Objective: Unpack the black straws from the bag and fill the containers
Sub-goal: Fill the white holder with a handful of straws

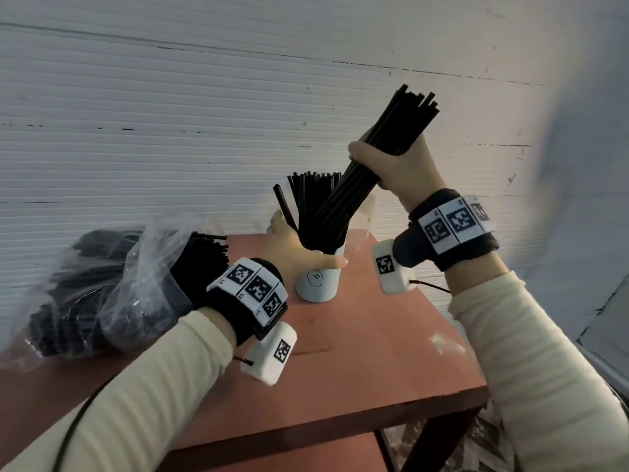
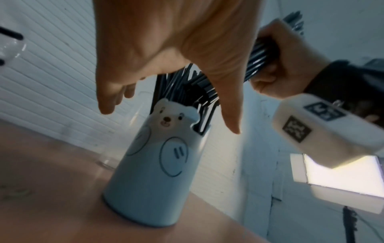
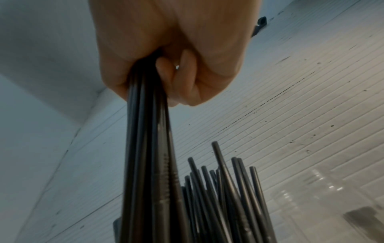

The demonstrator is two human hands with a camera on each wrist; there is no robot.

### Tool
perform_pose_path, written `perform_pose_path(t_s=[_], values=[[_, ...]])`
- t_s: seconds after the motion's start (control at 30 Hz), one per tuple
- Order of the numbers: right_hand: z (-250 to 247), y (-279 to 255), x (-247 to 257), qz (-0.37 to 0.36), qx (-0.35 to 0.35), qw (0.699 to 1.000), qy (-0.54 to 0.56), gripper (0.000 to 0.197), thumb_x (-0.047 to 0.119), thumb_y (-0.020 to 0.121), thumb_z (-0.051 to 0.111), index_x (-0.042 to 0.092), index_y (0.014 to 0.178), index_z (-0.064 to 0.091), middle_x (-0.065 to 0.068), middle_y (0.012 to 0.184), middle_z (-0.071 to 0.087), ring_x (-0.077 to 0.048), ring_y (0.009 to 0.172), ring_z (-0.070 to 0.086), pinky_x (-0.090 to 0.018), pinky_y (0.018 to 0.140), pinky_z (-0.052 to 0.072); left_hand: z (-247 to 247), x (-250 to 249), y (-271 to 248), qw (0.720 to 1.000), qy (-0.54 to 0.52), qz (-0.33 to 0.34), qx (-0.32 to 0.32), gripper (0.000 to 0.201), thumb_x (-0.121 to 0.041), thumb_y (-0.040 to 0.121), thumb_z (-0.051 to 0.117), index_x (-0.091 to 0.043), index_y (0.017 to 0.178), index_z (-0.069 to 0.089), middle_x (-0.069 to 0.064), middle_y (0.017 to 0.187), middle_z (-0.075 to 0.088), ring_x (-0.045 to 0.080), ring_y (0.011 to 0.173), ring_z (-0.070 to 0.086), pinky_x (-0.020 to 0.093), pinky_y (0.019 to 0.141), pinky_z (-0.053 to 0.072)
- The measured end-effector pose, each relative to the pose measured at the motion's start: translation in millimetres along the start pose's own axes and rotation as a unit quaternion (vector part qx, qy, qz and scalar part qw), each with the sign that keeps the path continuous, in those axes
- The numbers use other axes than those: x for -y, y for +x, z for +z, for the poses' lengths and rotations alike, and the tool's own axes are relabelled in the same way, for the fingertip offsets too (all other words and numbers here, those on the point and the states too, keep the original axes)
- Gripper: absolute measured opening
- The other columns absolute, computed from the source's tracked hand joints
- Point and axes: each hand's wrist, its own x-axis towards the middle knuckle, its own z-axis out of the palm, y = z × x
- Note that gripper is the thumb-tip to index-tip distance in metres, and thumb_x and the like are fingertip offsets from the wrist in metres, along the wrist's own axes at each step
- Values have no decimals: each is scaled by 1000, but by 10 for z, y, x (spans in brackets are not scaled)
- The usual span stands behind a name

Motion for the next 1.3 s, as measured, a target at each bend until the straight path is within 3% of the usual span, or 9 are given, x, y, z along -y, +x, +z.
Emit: perform_pose_path(t_s=[0.17, 0.27, 0.47, 0.6, 0.7, 0.83, 0.97, 1.13, 1.3], values=[[133, 110, -68, -1, 41, 997, -66, 35, 20, 82, 70, -12, 88, 59, -18, 74, 61, -11, 62, 58, -25, 53, 47, 30, 23, 144, 997, 17, -21, 67, 121, -33, 53, 93, -11, 145, 16, 0, 134, 43, 17, 125, 45, 32, 102, 43], [214, 112, -116, -16, 84, 992, -98, 39, 23, 82, 69, -14, 85, 58, -30, 84, 61, -30, 70, 61, -41, 65, 52, 14, 74, 189, 996, 30, -17, 81, 107, -38, 44, 91, -19, 134, 37, -4, 117, 58, 14, 109, 57, 37, 97, 50], [325, 70, -343, -2, 83, 979, -188, 32, 48, 71, 71, 25, 72, 48, -1, 82, 52, -23, 95, 50, -37, 79, 46, 17, 141, 205, 995, 37, 4, 89, 108, -44, 38, 86, -24, 136, 43, -7, 121, 59, 14, 113, 56, 38, 99, 48], [372, -77, -398, -15, 87, 955, -283, 34, 58, 76, 70, 38, 91, 47, 5, 110, 40, -20, 113, 30, -36, 103, 28, 17, 156, 205, 995, 34, 2, 97, 106, -39, 42, 89, -30, 136, 42, -10, 122, 59, 13, 116, 54, 39, 102, 46], [374, -110, -425, -42, 77, 955, -285, 70, 76, 66, 59, 29, 117, 53, 5, 116, 35, -16, 113, 30, -41, 107, 30, 19, 165, 215, 995, 32, 8, 94, 102, -35, 46, 91, -30, 136, 42, -9, 123, 59, 14, 117, 54, 39, 102, 46], [364, -132, -371, -152, 7, 977, -150, 87, 54, 73, 72, 10, 139, 35, 0, 131, 35, -16, 124, 41, -37, 109, 38, 21, 186, 222, 995, 25, 20, 91, 97, -24, 56, 92, -29, 139, 41, -9, 125, 58, 14, 118, 54, 35, 102, 45], [385, -84, -355, -210, 28, 958, -190, 64, 28, 91, 62, 7, 145, 35, -2, 147, 33, -13, 135, 36, -11, 108, 30, 23, 187, 215, 996, 14, 28, 81, 94, -20, 57, 92, -27, 138, 44, -8, 125, 60, 15, 117, 55, 35, 102, 45], [393, -117, -436, -199, 48, 949, -239, 29, 25, 97, 50, 8, 115, 65, -4, 116, 61, -16, 107, 59, -33, 94, 47, 42, 188, 228, 997, 21, 8, 79, 103, -37, 40, 91, -28, 132, 47, -9, 119, 62, 15, 112, 58, 39, 100, 48], [390, -82, -346, -205, 61, 942, -260, 49, 33, 98, 48, 13, 143, 43, 2, 149, 39, -12, 135, 40, -21, 109, 32, 45, 165, 219, 996, 17, -2, 84, 97, -28, 50, 93, -22, 134, 45, -5, 122, 60, 17, 115, 56, 40, 101, 47]])
